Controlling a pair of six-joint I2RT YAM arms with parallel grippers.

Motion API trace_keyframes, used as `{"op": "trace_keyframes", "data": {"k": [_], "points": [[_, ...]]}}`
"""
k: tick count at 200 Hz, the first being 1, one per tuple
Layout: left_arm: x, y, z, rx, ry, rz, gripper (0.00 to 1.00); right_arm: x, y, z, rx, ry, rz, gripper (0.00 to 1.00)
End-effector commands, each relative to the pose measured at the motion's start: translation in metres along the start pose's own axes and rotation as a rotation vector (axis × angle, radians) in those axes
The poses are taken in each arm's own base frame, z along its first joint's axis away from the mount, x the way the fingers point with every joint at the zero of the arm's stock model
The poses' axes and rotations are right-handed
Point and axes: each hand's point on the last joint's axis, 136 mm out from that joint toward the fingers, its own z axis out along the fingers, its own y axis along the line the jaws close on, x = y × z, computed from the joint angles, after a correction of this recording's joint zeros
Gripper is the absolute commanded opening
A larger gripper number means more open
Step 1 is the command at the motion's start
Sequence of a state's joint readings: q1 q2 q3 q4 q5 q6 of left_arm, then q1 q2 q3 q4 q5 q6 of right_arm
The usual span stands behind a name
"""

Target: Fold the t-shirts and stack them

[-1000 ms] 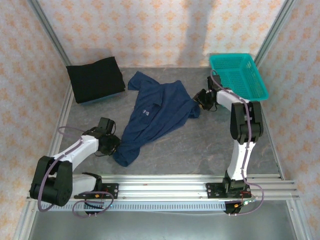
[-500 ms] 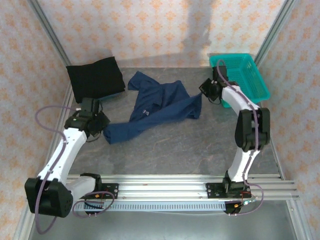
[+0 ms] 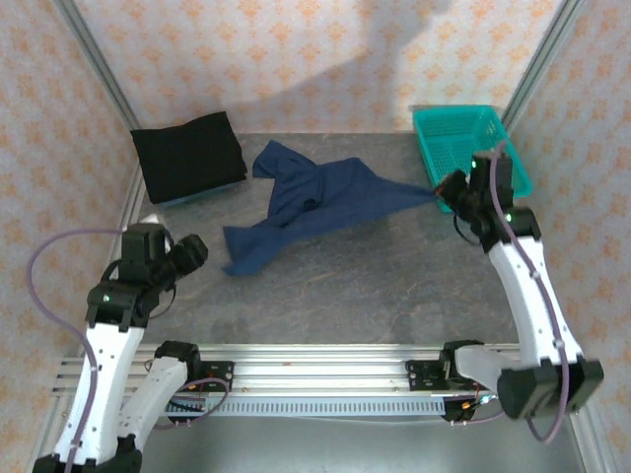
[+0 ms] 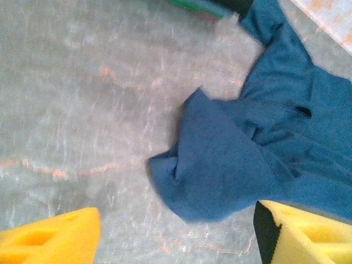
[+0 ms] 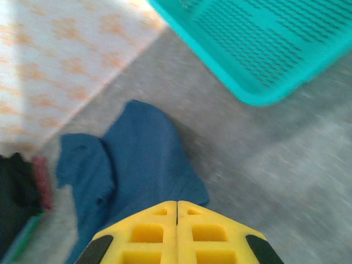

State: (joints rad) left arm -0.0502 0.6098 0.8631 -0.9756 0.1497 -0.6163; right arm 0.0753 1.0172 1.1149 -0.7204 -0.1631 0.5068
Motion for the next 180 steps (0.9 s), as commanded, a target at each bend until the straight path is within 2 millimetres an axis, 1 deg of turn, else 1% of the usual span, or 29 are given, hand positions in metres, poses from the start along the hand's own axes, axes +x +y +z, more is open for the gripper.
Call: {"op": "trace_keyframes", "data": {"k": [1,18,28,43,60,77,97,120,128,156,180], "points": [[0.038,0.011,0.013,0.017,0.113,-0.157,0.77,0.043,-0.067,0.003,0.240,0.090,-0.026,0.00],[0.057,0.015,0.027,0.012,0.178,-0.214,0.77,0.061,-0.087,0.010,0.294,0.122,-0.010,0.00],[0.062,0.017,0.031,0.000,0.197,-0.211,0.77,0.065,-0.090,0.012,0.298,0.124,-0.004,0.00],[0.065,0.014,0.035,0.002,0.216,-0.197,0.78,0.066,-0.095,0.014,0.320,0.120,-0.008,0.00],[0.068,0.007,0.043,0.014,0.243,-0.178,0.77,0.064,-0.097,0.015,0.335,0.121,-0.027,0.00],[0.074,0.007,0.054,-0.011,0.281,-0.132,0.75,0.062,-0.098,0.015,0.354,0.126,-0.037,0.00],[0.084,0.009,0.070,-0.062,0.343,-0.070,0.69,0.062,-0.097,0.016,0.350,0.130,-0.039,0.00],[0.084,0.008,0.087,-0.096,0.366,0.009,0.57,0.062,-0.097,0.015,0.353,0.128,-0.043,0.00],[0.084,0.007,0.092,-0.104,0.374,0.028,0.54,0.062,-0.097,0.014,0.353,0.130,-0.045,0.00],[0.084,0.002,0.111,-0.115,0.395,0.085,0.50,0.060,-0.096,0.012,0.353,0.130,-0.051,0.00],[0.087,0.004,0.126,-0.154,0.427,0.130,0.47,0.059,-0.095,0.010,0.352,0.130,-0.054,0.00]]}}
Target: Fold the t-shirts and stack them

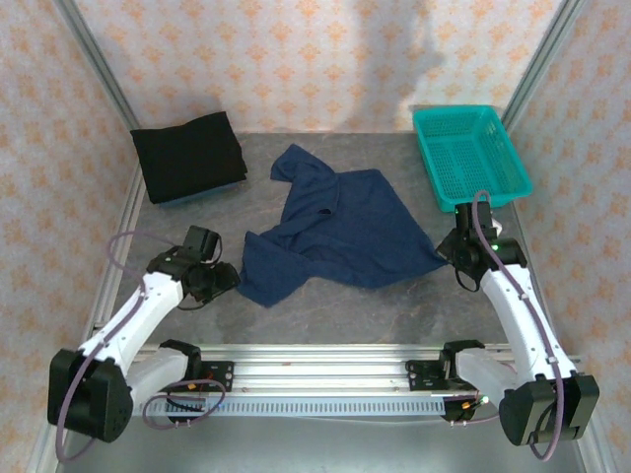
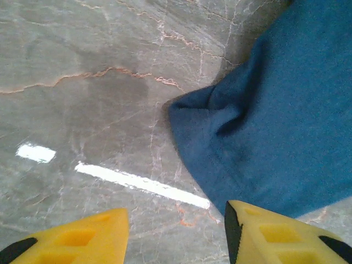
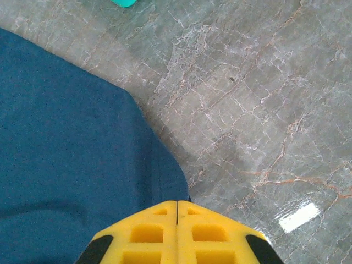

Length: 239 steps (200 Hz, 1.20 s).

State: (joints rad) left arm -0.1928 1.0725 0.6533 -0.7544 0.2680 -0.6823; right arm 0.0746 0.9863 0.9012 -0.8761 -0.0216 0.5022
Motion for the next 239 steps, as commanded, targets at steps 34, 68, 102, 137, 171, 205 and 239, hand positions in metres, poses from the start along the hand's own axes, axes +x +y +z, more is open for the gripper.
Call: {"op": "trace_keyframes", "data": {"k": [34,68,102,137,171,205,239], "points": [[-0.030,-0.006,0.019,-0.085,-0.052,0.108,0.45,-0.007,-0.005,-0.011,0.021,-0.022,-0.011,0.00],[-0.044,-0.010,0.027,-0.113,-0.073,0.124,0.43,-0.006,-0.006,-0.014,0.017,-0.022,-0.019,0.00],[-0.046,-0.020,0.042,-0.094,-0.034,0.154,0.41,-0.007,-0.008,-0.018,0.023,-0.028,-0.039,0.00],[-0.040,-0.019,0.048,-0.094,0.009,0.218,0.41,-0.008,-0.009,-0.020,0.028,-0.031,-0.047,0.00],[-0.033,-0.026,0.052,-0.047,0.034,0.245,0.41,-0.007,-0.010,-0.019,0.033,-0.029,-0.052,0.00],[-0.028,-0.024,0.060,-0.060,0.058,0.256,0.39,-0.008,-0.009,-0.020,0.032,-0.032,-0.055,0.00],[-0.022,-0.028,0.066,-0.053,0.081,0.275,0.34,-0.007,-0.010,-0.020,0.033,-0.029,-0.054,0.00]]}}
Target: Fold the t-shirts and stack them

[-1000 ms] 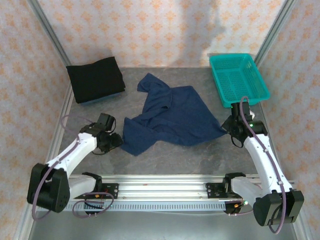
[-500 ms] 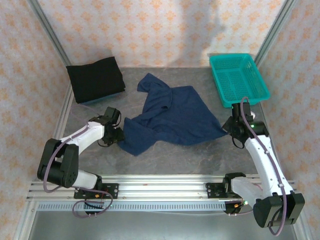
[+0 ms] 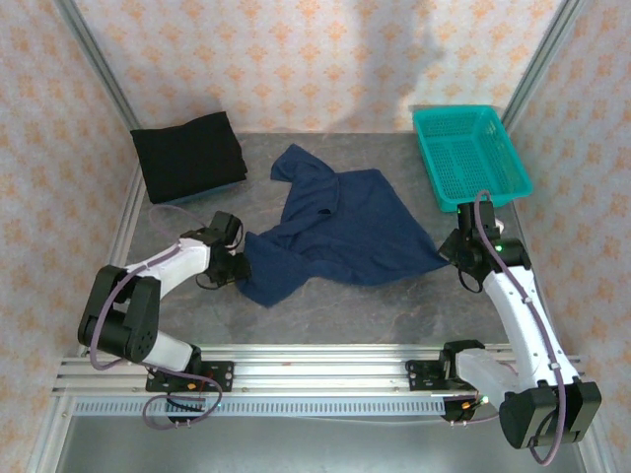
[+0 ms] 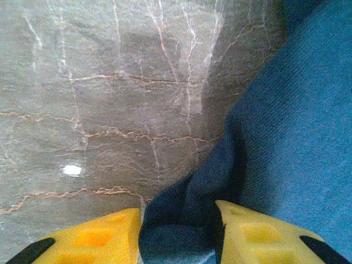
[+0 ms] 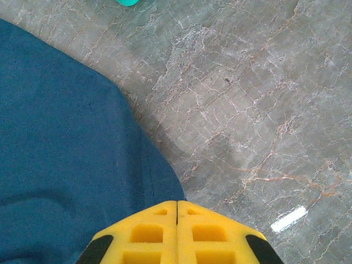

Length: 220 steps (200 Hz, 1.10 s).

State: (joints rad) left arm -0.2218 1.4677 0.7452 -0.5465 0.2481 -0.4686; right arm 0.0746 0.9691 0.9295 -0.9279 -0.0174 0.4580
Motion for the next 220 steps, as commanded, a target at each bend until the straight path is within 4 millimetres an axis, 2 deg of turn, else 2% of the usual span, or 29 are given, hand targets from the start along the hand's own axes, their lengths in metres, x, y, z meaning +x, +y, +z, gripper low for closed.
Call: {"op": "trace_keyframes", "data": {"k": [1,26,55,83,105,124,147,183,220], "points": [[0.002,-0.007,0.004,0.015,0.009,0.042,0.34,-0.007,-0.007,-0.009,0.026,-0.031,-0.009,0.00],[0.004,-0.004,0.003,0.002,0.012,0.042,0.23,-0.008,-0.007,-0.010,0.029,-0.036,-0.008,0.00],[-0.006,0.002,-0.022,-0.052,-0.033,0.037,0.08,-0.011,-0.005,-0.011,0.021,-0.046,-0.001,0.00],[-0.026,0.007,-0.069,-0.071,-0.138,-0.023,0.04,-0.022,0.003,-0.021,-0.014,-0.079,0.007,0.00],[-0.039,0.022,-0.114,-0.077,-0.234,-0.126,0.04,-0.038,0.012,-0.036,-0.046,-0.125,0.009,0.00],[-0.041,0.039,-0.147,-0.066,-0.291,-0.220,0.04,-0.049,0.017,-0.045,-0.055,-0.145,0.011,0.00],[-0.037,0.047,-0.180,-0.049,-0.349,-0.276,0.03,-0.057,0.022,-0.055,-0.071,-0.159,0.029,0.00],[-0.039,0.041,-0.235,0.047,-0.493,-0.350,0.04,-0.075,0.029,-0.090,-0.153,-0.248,0.090,0.00],[-0.060,0.026,-0.303,0.141,-0.648,-0.359,0.03,-0.100,0.049,-0.137,-0.296,-0.343,0.127,0.00]]}}
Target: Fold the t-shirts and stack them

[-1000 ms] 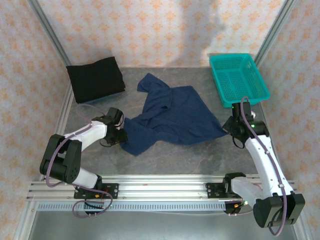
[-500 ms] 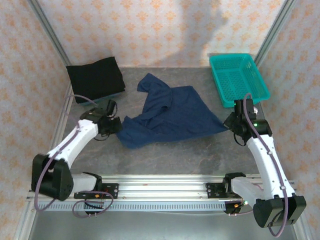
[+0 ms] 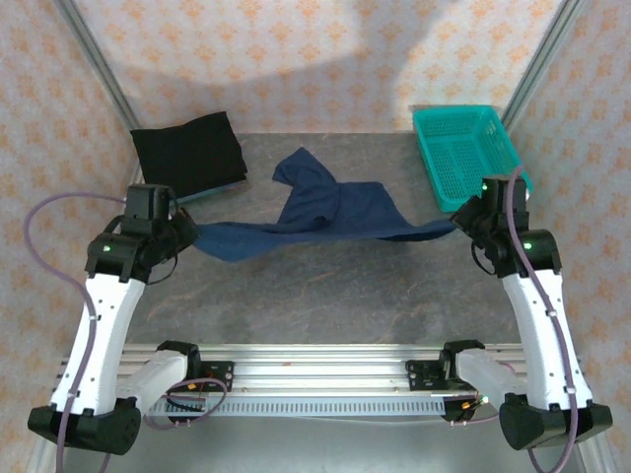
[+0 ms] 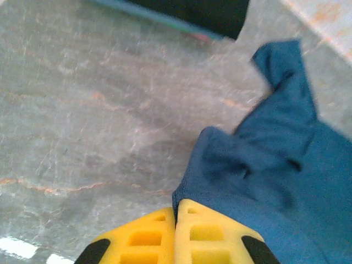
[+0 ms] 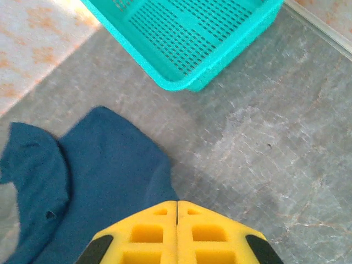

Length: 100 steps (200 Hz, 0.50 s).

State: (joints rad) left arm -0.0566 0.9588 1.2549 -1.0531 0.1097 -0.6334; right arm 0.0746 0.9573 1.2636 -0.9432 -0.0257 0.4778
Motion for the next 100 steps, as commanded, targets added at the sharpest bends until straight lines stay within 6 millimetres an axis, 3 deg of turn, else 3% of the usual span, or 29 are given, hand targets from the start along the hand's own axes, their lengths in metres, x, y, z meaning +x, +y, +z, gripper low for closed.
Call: {"op": "trace_keyframes", "data": {"k": [1,50,100], "points": [[-0.033,-0.010,-0.034,0.023,-0.114,-0.049,0.03,-0.030,0.016,-0.032,-0.084,-0.101,0.052,0.00],[-0.106,-0.074,-0.102,0.214,-0.287,-0.048,0.02,-0.074,0.057,-0.089,-0.283,-0.216,0.103,0.00],[-0.151,-0.125,-0.149,0.391,-0.373,-0.059,0.02,-0.106,0.091,-0.157,-0.482,-0.294,0.118,0.00]]}}
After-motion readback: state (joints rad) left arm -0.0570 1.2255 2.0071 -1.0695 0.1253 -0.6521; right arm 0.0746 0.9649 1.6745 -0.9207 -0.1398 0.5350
